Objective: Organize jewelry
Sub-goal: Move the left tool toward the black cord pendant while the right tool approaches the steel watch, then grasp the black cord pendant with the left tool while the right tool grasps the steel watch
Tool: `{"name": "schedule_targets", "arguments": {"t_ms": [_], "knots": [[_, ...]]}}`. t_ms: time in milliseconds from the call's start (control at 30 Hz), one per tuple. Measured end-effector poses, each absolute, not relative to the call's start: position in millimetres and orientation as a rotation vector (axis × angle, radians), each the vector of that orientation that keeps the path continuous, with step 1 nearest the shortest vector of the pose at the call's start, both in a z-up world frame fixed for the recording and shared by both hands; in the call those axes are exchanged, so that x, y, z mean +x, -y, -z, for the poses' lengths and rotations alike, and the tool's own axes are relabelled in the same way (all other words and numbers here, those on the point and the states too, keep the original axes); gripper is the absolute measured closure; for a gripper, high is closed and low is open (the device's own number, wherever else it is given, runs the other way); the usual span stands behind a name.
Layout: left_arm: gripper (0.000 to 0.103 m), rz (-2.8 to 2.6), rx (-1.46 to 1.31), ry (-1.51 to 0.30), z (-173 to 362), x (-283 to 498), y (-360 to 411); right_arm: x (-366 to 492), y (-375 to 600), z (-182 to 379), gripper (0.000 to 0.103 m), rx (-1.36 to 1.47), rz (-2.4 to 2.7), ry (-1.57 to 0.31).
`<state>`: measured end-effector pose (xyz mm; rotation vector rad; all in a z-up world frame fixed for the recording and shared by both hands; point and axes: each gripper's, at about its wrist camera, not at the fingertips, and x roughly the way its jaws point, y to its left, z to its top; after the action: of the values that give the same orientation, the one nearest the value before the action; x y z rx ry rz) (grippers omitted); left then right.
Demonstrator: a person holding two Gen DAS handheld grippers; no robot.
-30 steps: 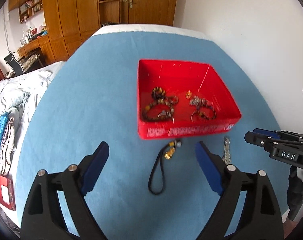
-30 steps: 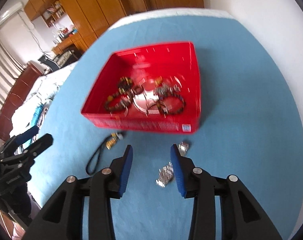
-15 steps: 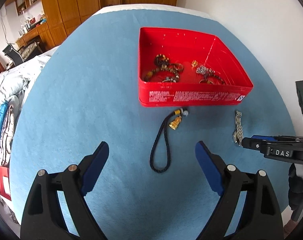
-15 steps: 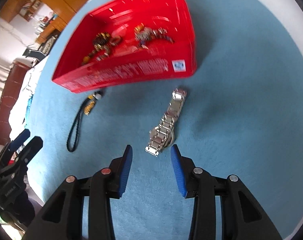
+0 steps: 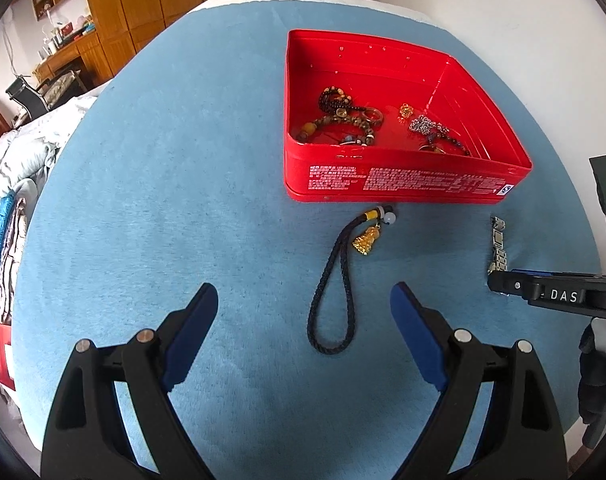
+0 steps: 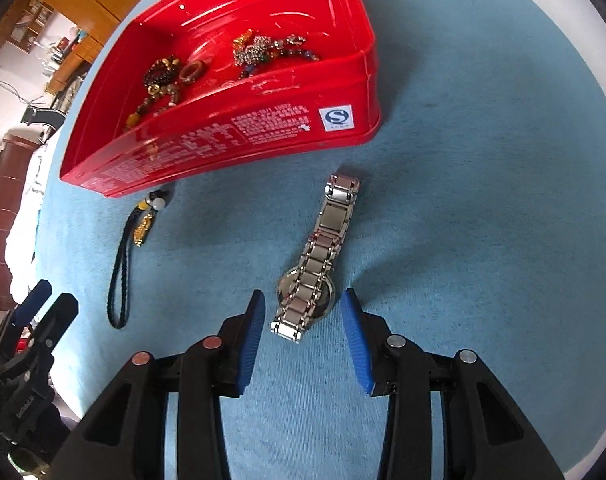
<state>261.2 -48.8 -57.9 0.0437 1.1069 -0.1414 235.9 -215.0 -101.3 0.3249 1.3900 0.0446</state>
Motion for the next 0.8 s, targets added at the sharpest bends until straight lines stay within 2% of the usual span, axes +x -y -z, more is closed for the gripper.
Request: {"name": "schedule_targets", "arguments": {"t_ms": [200,367,467,633,800], "knots": [[0.016,0.135,0.028,-1.115,61,267,45,238,207,102,0.065,0.254,-0.044,-1.376],[0.016,0.14,0.029,-1.129,64,272,47,235,197,100,0.072,0.152,-0.072,-1.348],[0.016,0.148,0.039,-1.138,68,278,52,233,194,99,0.072,0.112,-0.096,-1.341],[0.016,0.159,0.039,-1.166,74,286,59,238,207,100,0.072,0.2,-0.098,-1.365],[0.016,0.163,0.039,-1.176,78,290,63,247,204,100,0.068,0.187,-0.091,-1.361]]}}
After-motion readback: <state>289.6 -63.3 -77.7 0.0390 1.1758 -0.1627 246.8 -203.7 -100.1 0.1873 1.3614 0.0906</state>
